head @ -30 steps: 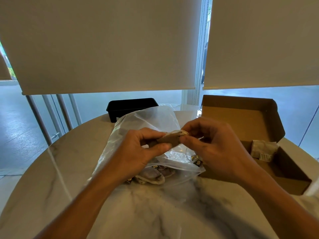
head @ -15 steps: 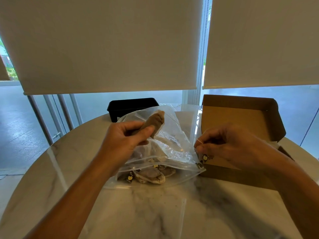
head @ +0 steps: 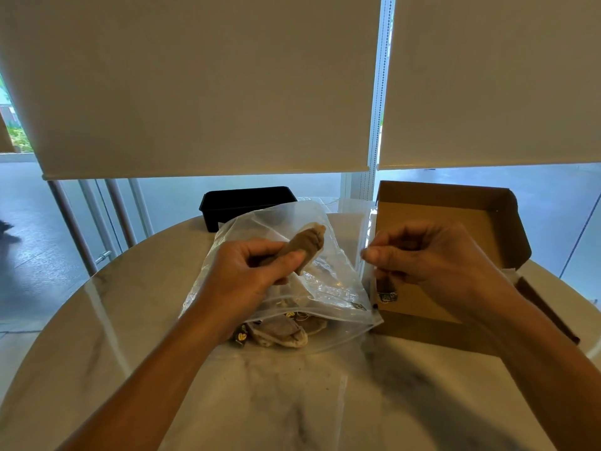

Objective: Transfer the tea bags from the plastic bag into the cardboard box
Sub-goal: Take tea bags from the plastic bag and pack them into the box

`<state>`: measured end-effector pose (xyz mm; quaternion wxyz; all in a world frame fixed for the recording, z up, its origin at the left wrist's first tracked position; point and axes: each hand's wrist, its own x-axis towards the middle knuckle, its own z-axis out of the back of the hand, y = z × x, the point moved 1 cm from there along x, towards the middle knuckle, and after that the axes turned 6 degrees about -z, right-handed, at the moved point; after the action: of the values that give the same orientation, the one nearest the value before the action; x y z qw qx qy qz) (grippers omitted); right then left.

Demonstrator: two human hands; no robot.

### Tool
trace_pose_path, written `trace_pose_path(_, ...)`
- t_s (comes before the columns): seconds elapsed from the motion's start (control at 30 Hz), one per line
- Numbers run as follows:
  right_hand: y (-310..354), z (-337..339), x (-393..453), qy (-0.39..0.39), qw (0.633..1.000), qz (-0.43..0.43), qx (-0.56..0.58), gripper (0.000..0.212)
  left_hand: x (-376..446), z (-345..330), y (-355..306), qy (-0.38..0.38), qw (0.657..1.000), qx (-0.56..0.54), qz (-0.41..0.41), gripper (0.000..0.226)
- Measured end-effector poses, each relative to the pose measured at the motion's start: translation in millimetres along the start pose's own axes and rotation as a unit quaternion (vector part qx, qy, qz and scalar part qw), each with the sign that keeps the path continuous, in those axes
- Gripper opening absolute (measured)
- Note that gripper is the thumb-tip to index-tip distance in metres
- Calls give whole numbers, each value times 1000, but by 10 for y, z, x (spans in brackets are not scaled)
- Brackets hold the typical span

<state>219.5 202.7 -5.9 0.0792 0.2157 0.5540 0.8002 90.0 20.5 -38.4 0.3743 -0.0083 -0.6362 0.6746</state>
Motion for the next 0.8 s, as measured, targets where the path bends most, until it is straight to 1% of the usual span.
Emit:
trace_pose_path(0.1, 29, -84, -8, 1, 998, 19, 63, 14, -16, -44, -4, 11, 999, 31, -15, 36)
trace_pose_path(0.2, 50, -143, -13, 13, 992, 14, 123, 21, -27, -77, -9, 16, 999, 46, -24, 41)
trace_pose_path(0.33, 39, -251, -16, 24, 996, 20, 86, 46, -32, -107, -13, 30, 995, 77, -47, 42)
trace_pose_path(0.4, -3, -293, -1, 16, 997, 6, 75, 49, -38, -118, -21, 40, 994, 85, -59, 40)
trace_pose_path(0.43, -25, -307, 9, 11, 997, 0, 70, 46, -43, -125, -26, 45, 993, 88, -66, 38)
trace_pose_path(0.6, -78, -281, 55, -9, 1000, -16, 11, 15, -64, -178, -42, 60, 990, 93, -87, 37)
trace_pose_path(0.7, -23, -132, 59, -16, 1000, -15, 13, 13, -67, -176, -47, 49, 991, 85, -86, 30)
trace_pose_path(0.8, 27, 106, 80, -95, 995, 4, -16, 17, -53, -137, -55, 31, 992, 77, -91, 20)
